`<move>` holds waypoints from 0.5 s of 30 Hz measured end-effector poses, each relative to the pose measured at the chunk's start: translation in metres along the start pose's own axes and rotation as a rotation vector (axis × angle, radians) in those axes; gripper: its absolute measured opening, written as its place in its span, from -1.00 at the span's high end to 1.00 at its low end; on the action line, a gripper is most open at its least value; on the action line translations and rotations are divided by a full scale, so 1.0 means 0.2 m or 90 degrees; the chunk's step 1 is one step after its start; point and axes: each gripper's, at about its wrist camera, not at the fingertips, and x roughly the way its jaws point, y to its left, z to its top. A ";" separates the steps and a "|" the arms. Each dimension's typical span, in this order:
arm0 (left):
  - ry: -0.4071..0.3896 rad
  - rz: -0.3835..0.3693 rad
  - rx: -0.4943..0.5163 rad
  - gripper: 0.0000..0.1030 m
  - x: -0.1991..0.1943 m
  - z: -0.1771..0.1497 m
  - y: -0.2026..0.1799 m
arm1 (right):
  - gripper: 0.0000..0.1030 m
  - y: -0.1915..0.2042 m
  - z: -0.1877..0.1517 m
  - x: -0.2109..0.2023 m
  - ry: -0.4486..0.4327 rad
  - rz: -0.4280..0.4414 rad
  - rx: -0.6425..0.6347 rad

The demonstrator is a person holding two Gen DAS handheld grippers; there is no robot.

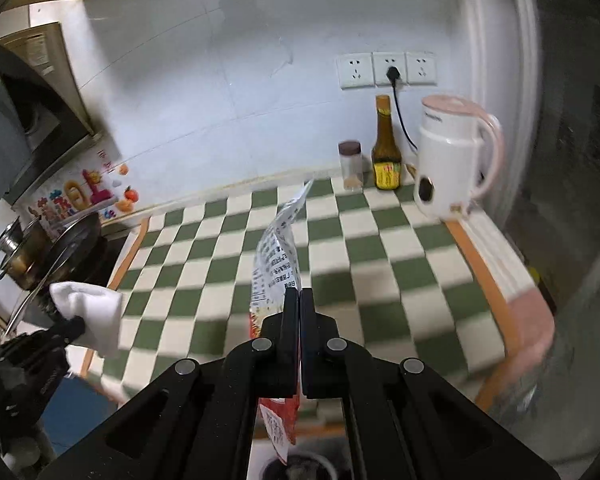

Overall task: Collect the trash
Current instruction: 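Carry towel and sugar bag over the bin and open both tools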

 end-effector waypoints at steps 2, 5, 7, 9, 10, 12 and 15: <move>0.046 -0.050 -0.014 0.88 -0.01 -0.11 0.05 | 0.99 0.02 -0.14 -0.09 0.019 0.002 0.007; 0.122 -0.103 -0.036 0.88 0.04 -0.27 0.11 | 1.00 0.05 -0.40 -0.18 0.066 0.004 0.012; 0.165 -0.107 -0.043 0.88 0.09 -0.38 0.12 | 1.00 0.05 -0.55 -0.19 0.101 0.007 0.012; 0.205 -0.103 -0.047 0.88 0.16 -0.49 0.11 | 1.00 0.04 -0.67 -0.15 0.134 0.010 0.015; 0.225 -0.100 -0.047 0.88 0.21 -0.55 0.11 | 1.00 0.03 -0.74 -0.12 0.155 0.012 0.017; 0.263 -0.086 -0.043 0.88 0.31 -0.68 0.08 | 1.00 0.00 -0.89 -0.03 0.196 0.011 0.018; 0.331 -0.064 -0.036 0.88 0.53 -0.91 0.02 | 0.99 -0.07 -1.13 0.19 0.267 0.013 0.029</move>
